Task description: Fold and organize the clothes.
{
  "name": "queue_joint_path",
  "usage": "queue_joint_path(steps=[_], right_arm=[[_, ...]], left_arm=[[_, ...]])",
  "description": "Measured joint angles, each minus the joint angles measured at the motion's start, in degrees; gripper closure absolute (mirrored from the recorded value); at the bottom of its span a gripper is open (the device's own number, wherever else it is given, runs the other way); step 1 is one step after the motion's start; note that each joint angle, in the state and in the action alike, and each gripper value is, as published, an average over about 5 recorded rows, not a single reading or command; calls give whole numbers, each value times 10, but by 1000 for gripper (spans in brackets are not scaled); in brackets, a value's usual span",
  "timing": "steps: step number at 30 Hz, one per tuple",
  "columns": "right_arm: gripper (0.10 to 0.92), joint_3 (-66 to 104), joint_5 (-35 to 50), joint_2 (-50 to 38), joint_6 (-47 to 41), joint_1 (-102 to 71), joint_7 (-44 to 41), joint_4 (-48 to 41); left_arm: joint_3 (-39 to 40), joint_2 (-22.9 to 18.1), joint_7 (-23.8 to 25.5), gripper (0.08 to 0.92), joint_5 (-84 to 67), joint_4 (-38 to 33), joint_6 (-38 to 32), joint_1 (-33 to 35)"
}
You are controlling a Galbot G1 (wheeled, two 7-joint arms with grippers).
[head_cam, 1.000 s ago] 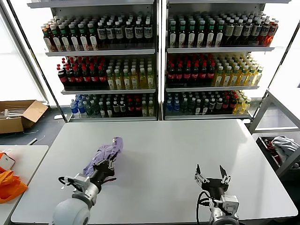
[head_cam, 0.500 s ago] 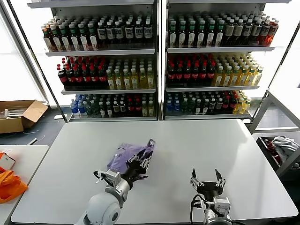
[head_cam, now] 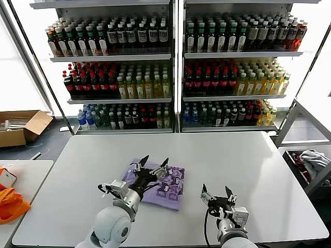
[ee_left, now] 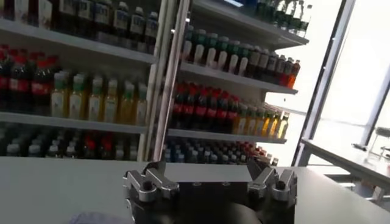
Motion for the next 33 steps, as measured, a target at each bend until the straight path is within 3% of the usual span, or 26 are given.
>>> queue_joint_path(steps=[10, 17, 33], right_arm=[[386, -45, 106, 10, -8, 81, 22, -66], [423, -71, 140, 16, -11, 115, 31, -110], [858, -95, 167, 12, -12, 142, 25, -160]], left_arm=[[-79, 20, -8, 177, 48, -27, 1, 53], [-125, 21, -9, 177, 67, -43, 2, 95], [-168, 16, -16, 177, 77, -50, 7, 137]])
